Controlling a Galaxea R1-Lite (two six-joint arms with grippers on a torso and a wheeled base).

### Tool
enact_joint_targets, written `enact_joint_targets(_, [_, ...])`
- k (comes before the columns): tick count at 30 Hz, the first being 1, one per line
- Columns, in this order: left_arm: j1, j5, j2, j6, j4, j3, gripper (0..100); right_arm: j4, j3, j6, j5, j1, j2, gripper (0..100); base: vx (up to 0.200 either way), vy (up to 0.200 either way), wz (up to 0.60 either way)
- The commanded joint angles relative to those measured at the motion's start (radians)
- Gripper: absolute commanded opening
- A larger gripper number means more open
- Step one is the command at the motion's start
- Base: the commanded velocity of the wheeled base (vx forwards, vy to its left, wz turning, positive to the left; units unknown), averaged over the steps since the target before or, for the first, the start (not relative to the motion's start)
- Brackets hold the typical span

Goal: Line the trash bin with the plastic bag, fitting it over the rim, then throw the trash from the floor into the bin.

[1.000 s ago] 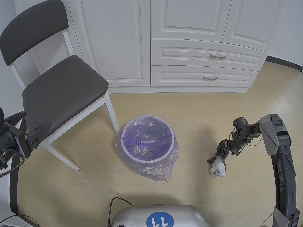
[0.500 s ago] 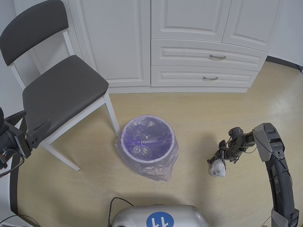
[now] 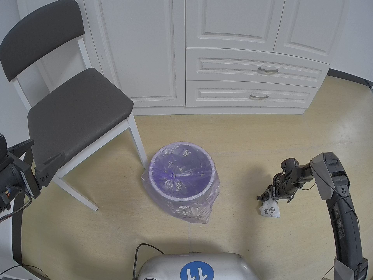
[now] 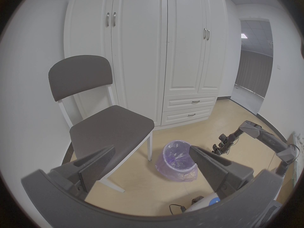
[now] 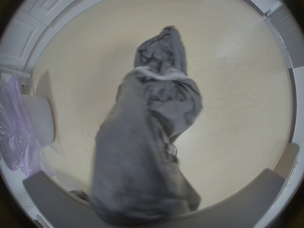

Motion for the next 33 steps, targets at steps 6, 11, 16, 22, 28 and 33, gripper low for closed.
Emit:
enact_joint_targets(6, [-0.001,-0.001,0.003,0.000,0.000,0.003,100,0.001,0.000,0.001,-0.001,0.002,-0.009,0,0.000,0.000,0.00])
enact_joint_targets(11, [0.001,-0.001,0.003,0.000,0.000,0.005,100,-0.012,0.000,0.013,0.004,0.001,-0.023,0,0.000,0.000,0.00])
enact_joint_targets(16, [0.001,-0.001,0.003,-0.001,0.000,0.005,100,-0.015,0.000,0.096,0.009,-0.001,-0.069,0,0.000,0.000,0.00])
enact_joint_targets(22, [0.001,-0.001,0.003,-0.001,0.000,0.003,100,-0.248,0.093,0.150,-0.001,0.016,-0.087,0,0.000,0.000,0.00])
enact_joint_targets(28, [0.001,-0.001,0.003,-0.001,0.000,0.003,100,-0.374,0.131,0.159,0.003,0.016,-0.089,0,0.000,0.000,0.00])
enact_joint_targets(33, [0.001,-0.001,0.003,-0.001,0.000,0.005,100,-0.501,0.171,0.176,-0.001,0.016,-0.084,0,0.000,0.000,0.00])
